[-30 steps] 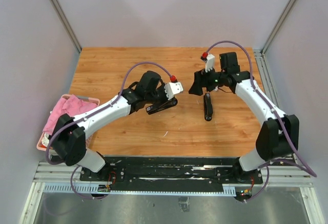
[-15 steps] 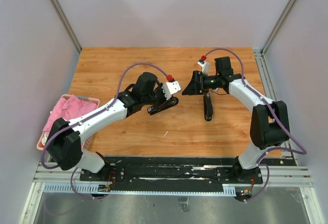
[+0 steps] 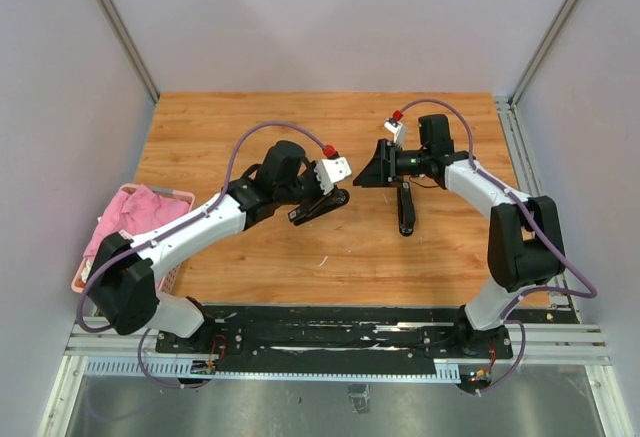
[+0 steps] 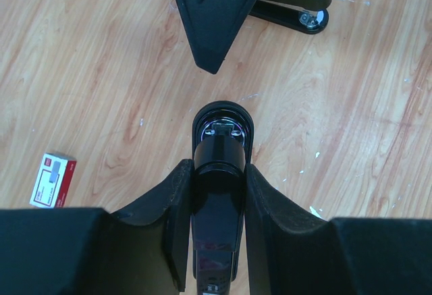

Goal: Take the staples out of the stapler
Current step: Unload the staple at the center of the board.

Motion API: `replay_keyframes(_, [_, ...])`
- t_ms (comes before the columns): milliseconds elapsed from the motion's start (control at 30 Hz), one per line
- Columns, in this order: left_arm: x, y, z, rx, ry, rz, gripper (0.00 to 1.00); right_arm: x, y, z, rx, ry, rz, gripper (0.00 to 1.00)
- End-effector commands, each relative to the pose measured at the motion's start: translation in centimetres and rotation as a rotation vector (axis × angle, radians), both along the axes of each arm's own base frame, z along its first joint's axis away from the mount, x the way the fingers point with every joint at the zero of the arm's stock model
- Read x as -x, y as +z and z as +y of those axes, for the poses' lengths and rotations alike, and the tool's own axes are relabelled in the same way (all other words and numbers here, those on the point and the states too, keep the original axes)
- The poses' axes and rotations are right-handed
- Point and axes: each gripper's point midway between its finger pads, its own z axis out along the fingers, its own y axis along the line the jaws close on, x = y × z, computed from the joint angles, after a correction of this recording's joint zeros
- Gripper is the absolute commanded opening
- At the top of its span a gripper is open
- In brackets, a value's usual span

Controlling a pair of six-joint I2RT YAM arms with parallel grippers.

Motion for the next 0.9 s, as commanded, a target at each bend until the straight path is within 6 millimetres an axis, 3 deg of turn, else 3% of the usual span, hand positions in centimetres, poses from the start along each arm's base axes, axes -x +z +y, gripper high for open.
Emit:
replay_keyframes(0, [0.0,3.6,-0.8,0.093,-0.019,-0.085,0.0,1.0,-0.2,1.2,-0.012,0.044,0.006,0.58])
replay_keyframes(867, [0.1,2.3,-1.3,0.087,-0.034,-0.051,0.0,3.2,-2.4,4.8,0.027,0.169,0.054,0.47])
